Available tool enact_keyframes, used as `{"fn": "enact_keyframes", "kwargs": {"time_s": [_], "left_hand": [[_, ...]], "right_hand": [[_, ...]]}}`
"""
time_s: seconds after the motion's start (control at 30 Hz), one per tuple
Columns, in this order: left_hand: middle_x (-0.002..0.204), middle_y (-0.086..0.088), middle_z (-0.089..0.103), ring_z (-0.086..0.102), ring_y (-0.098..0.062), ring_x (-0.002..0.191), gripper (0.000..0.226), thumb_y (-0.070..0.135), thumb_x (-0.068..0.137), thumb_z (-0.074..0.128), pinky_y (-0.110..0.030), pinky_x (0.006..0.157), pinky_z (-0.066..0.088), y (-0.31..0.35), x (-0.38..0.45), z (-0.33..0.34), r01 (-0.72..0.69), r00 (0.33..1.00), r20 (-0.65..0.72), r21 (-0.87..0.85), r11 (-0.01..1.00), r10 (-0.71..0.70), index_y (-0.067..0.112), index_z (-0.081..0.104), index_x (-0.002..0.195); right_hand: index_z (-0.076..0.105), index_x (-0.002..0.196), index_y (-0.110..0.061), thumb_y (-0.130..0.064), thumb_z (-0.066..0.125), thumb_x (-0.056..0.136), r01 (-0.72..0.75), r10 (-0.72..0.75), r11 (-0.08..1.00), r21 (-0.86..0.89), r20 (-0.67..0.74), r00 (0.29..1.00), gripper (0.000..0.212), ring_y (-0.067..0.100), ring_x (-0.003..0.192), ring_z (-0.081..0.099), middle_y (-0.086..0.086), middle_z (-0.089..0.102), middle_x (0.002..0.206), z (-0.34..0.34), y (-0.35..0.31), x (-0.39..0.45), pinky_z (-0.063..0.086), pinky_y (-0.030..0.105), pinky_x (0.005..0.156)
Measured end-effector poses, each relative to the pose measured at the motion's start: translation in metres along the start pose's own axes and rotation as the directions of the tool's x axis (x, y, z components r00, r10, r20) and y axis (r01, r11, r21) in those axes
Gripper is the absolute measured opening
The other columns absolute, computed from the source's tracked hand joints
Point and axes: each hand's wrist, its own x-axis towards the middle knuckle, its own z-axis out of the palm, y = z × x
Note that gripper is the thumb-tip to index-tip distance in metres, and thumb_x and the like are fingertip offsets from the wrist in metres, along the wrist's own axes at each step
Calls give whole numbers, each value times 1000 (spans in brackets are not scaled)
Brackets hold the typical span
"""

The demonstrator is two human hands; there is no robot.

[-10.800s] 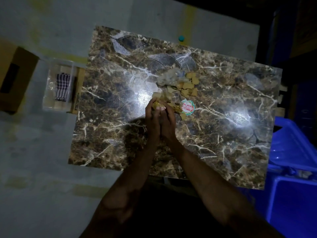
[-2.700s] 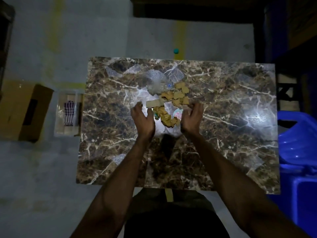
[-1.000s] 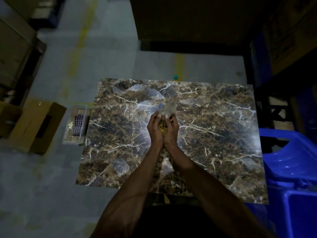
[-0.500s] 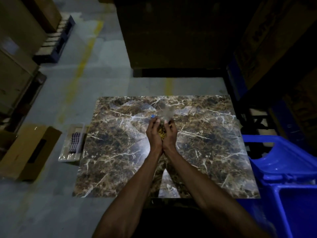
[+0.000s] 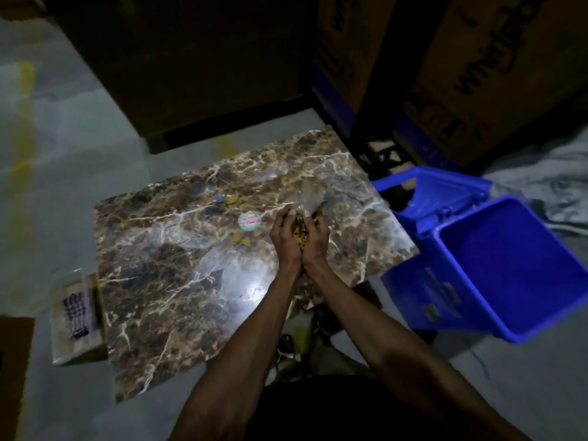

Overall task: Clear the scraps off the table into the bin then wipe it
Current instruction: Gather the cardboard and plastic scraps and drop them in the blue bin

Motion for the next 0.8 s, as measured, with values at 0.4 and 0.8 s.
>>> {"fn": "enact_keyframes", "kwargs": {"time_s": [0.4, 0.8], "left_hand": [[99, 3, 72, 67, 2, 86, 16, 0, 101, 57, -25, 86, 51, -65, -112, 129, 23, 949, 309, 148, 989, -68, 5, 69, 108], [92, -1, 69, 67, 5, 75, 13, -5, 101, 52, -14, 74, 51, -191, -266, 291, 102, 870, 452, 229, 968, -199, 1, 63, 104]], "right_hand": [[66, 106, -11, -14, 57, 103, 60, -7, 989, 137, -357, 934, 10, 9, 87, 66, 6, 70, 98, -181, -21, 2, 50, 27, 82], [64, 108, 0, -8, 55, 105, 48, 47, 987, 155, -557, 830, 12, 6, 80, 65, 2, 69, 91, -437, -27, 4, 51, 21, 77]]}}
